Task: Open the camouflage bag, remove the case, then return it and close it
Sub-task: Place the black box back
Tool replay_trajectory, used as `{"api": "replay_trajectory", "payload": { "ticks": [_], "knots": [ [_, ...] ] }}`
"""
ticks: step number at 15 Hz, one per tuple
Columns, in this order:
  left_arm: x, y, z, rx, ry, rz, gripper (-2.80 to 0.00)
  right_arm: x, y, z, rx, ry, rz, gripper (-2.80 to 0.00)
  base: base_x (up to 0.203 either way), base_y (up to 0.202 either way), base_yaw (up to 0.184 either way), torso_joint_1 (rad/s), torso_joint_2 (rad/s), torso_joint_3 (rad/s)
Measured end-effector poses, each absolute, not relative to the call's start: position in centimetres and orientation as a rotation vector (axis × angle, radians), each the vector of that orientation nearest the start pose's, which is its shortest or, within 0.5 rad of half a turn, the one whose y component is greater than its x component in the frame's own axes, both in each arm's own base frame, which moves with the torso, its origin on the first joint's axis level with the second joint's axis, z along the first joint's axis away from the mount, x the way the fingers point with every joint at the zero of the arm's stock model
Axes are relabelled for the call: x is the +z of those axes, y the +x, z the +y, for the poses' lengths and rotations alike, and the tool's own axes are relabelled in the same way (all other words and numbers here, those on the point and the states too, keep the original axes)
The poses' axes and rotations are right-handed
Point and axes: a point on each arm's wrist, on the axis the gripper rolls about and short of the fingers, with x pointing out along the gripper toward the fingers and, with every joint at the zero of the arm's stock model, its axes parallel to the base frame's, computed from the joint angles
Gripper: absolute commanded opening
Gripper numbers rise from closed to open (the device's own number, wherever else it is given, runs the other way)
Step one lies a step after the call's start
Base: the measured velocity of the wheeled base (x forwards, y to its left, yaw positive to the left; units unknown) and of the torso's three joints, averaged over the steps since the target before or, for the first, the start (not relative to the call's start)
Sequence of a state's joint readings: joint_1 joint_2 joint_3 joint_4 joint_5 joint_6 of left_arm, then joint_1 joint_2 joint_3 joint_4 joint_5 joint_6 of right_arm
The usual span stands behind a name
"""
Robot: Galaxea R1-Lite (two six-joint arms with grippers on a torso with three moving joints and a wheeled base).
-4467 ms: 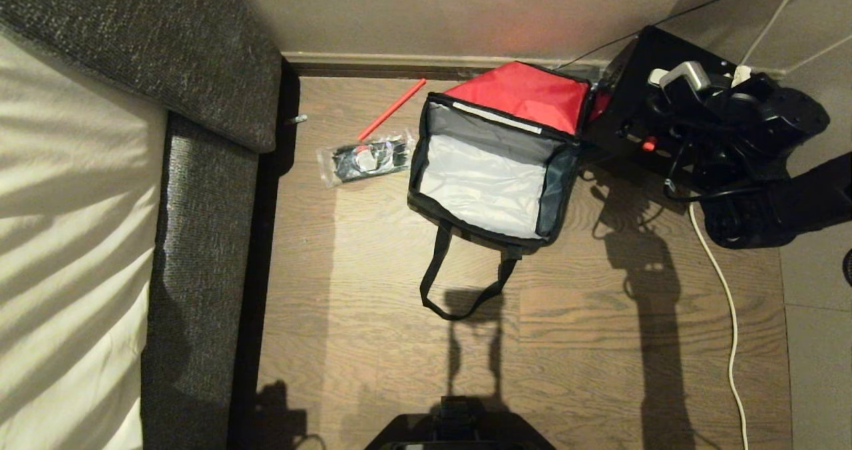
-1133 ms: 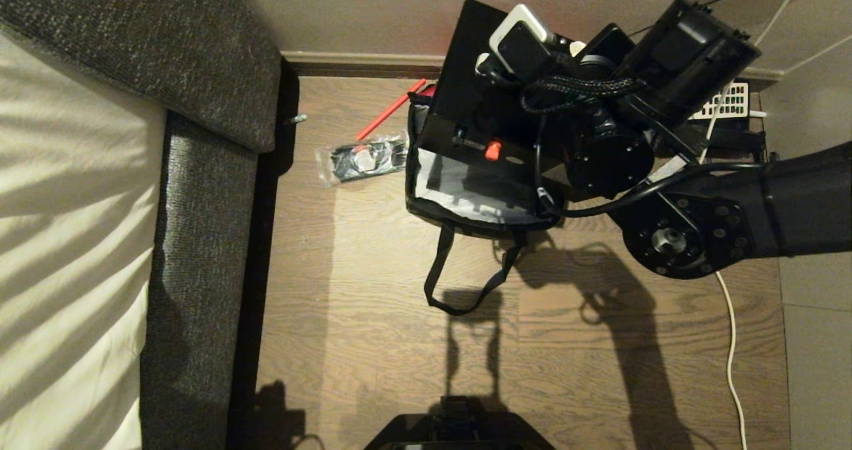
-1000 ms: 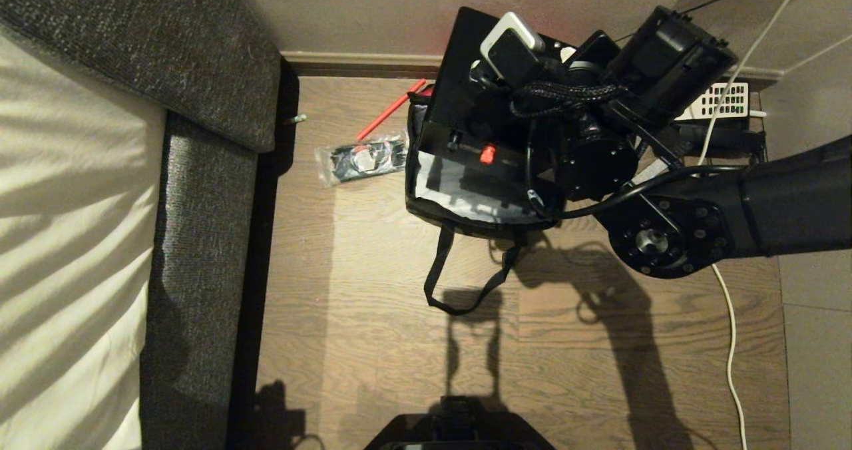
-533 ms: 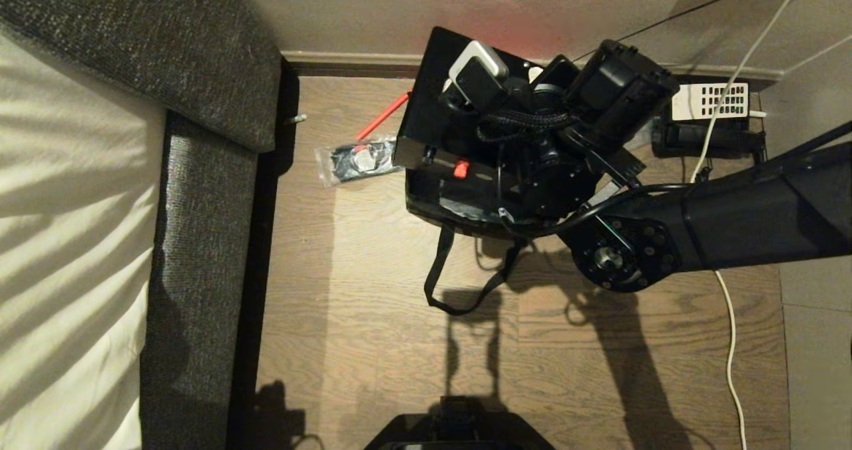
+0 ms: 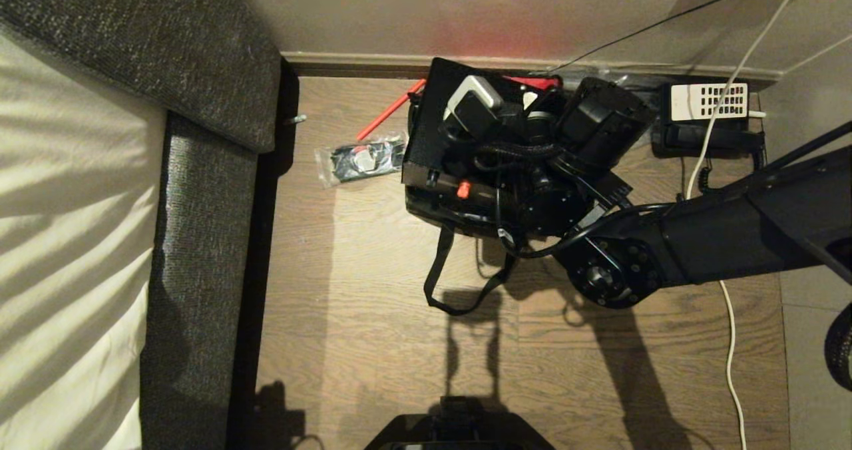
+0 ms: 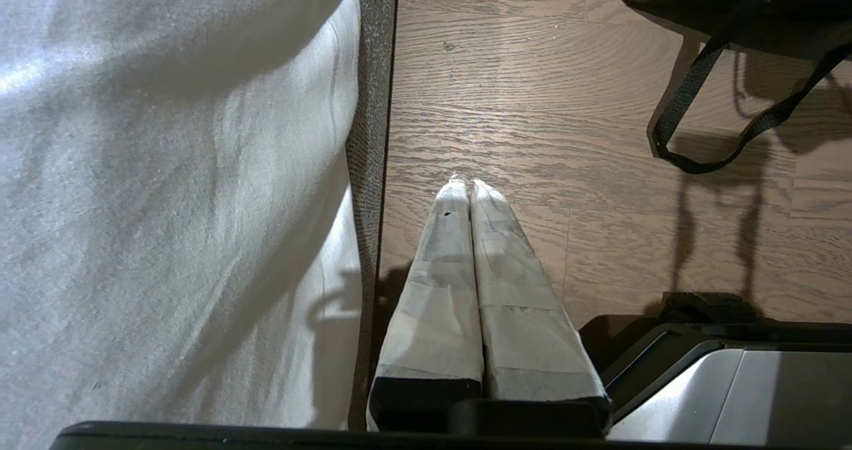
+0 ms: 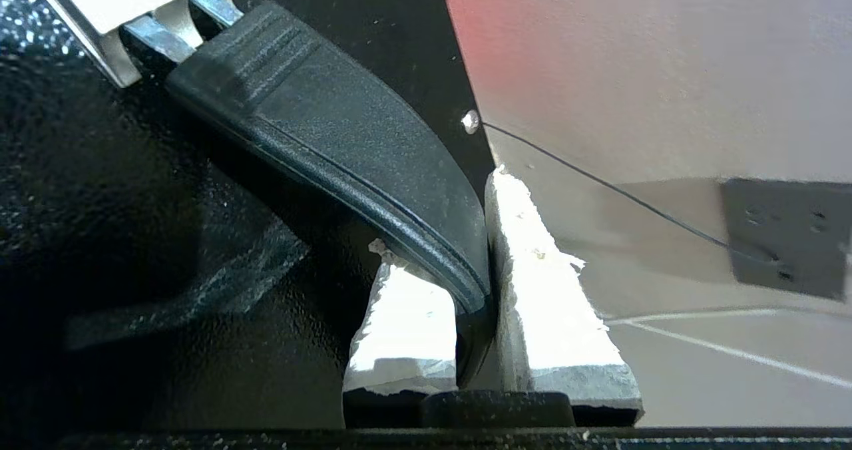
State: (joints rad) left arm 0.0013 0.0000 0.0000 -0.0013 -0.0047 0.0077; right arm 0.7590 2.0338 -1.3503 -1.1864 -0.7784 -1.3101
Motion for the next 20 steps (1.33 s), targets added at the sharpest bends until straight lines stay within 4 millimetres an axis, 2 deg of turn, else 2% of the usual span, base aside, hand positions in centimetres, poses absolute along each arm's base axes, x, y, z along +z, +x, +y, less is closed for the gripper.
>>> {"api": "replay_trajectory", "payload": {
  "ticks": [2, 8, 15, 20],
  "knots": [
    [7.6, -2.3, 0.0, -0.003, 0.008, -0.001, -2.8, 25.8, 30.7, 26.1, -0.237, -0.961, -0.278, -2.8, 0.0, 0.0, 0.0, 0.0, 0.0, 0.0],
    [7.6, -2.3, 0.0, -0.003, 0.008, -0.002, -2.8, 26.1, 31.5, 25.1, -0.238, -0.984, -0.294, -2.8, 0.0, 0.0, 0.0, 0.0, 0.0, 0.0],
    [7.6, -2.3, 0.0, -0.003, 0.008, -0.001, -2.8, 28.2, 30.8, 24.1, -0.255, -0.97, -0.303, -2.8, 0.0, 0.0, 0.0, 0.0, 0.0, 0.0],
    [7.6, -2.3, 0.0, -0.003, 0.008, -0.001, -2.8, 27.7, 30.8, 23.8, -0.25, -0.984, -0.29, -2.8, 0.0, 0.0, 0.0, 0.0, 0.0, 0.0]
  ]
}}
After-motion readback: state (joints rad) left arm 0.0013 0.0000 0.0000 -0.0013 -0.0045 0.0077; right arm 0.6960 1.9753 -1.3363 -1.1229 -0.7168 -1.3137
